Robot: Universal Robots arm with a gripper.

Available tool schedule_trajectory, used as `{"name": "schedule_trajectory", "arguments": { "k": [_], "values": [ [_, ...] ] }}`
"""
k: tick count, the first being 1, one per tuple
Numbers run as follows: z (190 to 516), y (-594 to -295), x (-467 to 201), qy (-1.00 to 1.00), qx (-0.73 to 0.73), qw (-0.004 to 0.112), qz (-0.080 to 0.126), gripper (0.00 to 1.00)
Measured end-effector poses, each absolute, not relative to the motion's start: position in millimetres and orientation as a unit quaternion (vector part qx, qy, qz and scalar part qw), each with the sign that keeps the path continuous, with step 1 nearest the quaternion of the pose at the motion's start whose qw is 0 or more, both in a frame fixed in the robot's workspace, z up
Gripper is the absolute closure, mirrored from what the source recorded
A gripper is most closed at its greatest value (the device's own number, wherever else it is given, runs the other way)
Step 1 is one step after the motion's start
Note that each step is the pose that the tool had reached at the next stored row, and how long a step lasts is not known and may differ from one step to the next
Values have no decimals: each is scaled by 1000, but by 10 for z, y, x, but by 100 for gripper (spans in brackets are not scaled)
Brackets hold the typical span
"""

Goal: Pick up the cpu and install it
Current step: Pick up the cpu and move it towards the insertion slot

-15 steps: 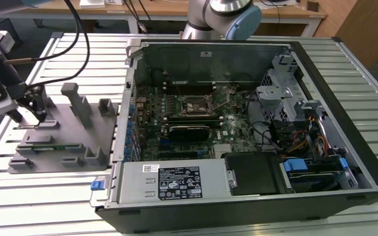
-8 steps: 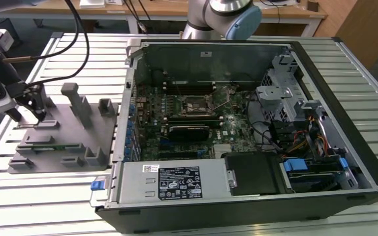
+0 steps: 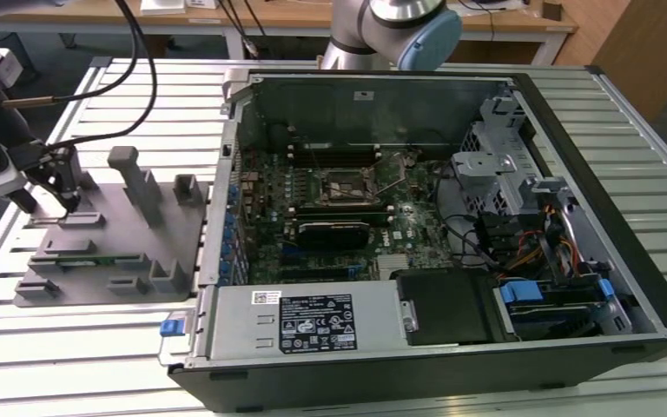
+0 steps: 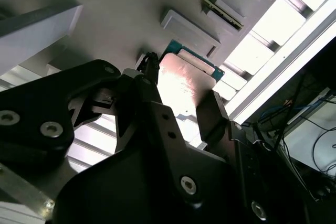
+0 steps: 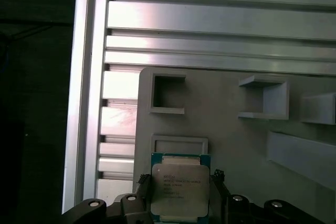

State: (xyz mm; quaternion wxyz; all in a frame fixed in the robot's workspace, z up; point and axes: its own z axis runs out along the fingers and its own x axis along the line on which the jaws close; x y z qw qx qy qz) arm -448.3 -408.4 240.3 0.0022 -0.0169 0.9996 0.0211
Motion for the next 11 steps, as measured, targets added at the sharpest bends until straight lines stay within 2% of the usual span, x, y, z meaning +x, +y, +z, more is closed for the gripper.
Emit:
{"name": "schedule_trajectory", "arguments": {
  "k": [11],
  "values": [
    [2452, -4081, -4483, 1000, -17, 2, 21, 47]
  ]
}}
